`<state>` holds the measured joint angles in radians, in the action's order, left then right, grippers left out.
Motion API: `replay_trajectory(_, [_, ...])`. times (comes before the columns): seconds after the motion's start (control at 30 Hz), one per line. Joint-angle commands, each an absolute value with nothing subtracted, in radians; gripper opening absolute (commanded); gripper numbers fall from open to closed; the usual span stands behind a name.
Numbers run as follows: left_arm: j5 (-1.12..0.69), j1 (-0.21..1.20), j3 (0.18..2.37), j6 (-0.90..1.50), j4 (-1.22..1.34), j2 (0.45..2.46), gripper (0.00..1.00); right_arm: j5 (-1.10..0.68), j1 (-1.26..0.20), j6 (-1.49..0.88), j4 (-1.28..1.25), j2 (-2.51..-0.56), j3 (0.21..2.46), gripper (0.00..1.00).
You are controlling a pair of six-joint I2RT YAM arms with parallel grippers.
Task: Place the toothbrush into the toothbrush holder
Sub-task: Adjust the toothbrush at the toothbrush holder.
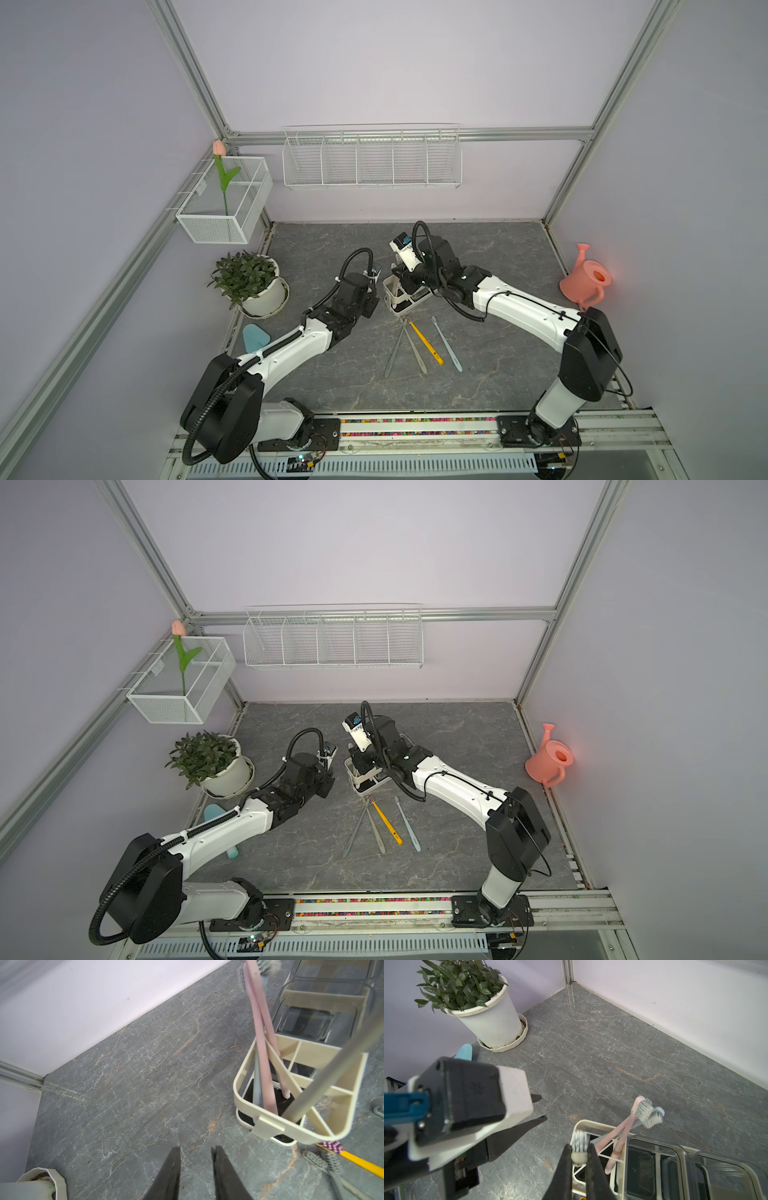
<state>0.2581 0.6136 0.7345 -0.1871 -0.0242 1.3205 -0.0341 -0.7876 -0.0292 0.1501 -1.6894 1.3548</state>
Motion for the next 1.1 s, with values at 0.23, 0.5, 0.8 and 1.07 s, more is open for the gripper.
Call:
replay_trajectory(0.23, [0.250, 0.618, 0.739, -0.169, -0.020, 1.334, 0.31, 0.033, -0.808, -0.014, 0.072, -1.701, 1.276, 0.07])
replay_trajectory(0.5, [0.244, 0.619, 0.748, -0.168, -0.030, 1.343, 0.31, 0.068, -0.821, -0.012, 0.030, -1.703, 1.240, 0.07])
replay_trajectory(0.8, [0.241, 0.620, 0.756, -0.168, -0.040, 1.350, 0.31, 0.080, -0.824, -0.015, 0.026, -1.703, 1.228, 0.07])
replay_trajectory(1.07, [0.238, 0.620, 0.753, -0.167, -0.041, 1.347, 0.31, 0.079, -0.828, -0.021, 0.021, -1.695, 1.196, 0.07])
